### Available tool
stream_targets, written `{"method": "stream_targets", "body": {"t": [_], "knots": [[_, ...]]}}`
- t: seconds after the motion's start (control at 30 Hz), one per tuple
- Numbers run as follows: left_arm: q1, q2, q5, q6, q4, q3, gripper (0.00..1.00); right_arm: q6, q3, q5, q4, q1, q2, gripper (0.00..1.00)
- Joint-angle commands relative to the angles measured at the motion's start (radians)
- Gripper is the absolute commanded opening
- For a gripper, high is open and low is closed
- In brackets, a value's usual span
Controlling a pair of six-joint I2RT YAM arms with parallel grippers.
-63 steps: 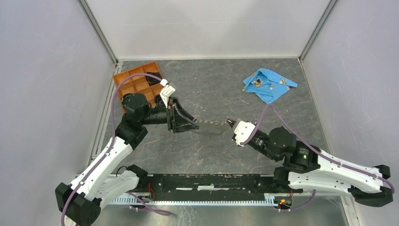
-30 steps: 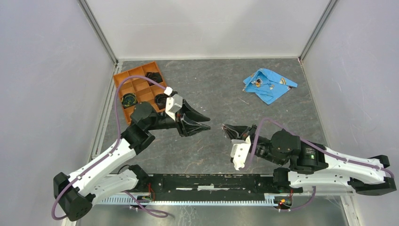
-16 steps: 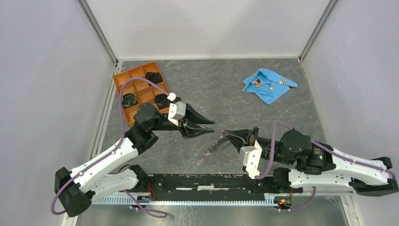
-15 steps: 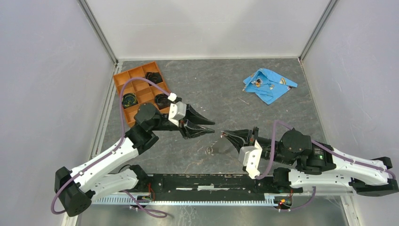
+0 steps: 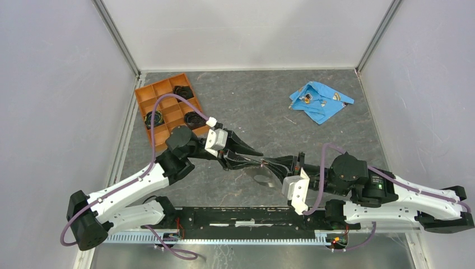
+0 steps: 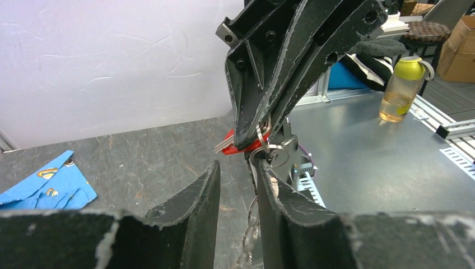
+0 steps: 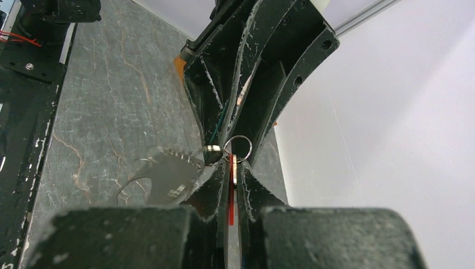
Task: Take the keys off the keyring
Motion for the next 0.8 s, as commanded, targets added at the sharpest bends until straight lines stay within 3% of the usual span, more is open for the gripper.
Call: {"method": "stream_targets", "body": {"t": [0.0,0.57,0.77], "knots": [[-0.010,-0.017,-0.002,0.014,0.064,0.018,0.37,-0.008,0.049,-0.001,0.037,0.008,0.000,0.01],[-0.024,-0.001,0.009,-0.026,0.072,0.008,0.34,-0.028,0.036,0.069,0.050,0.009,0.028,0.01],[-0.025,0.004,-0.010,-0.060,0.088,-0.001,0.26,-0.033,0.028,0.095,0.069,0.011,0.020,0.01]]}}
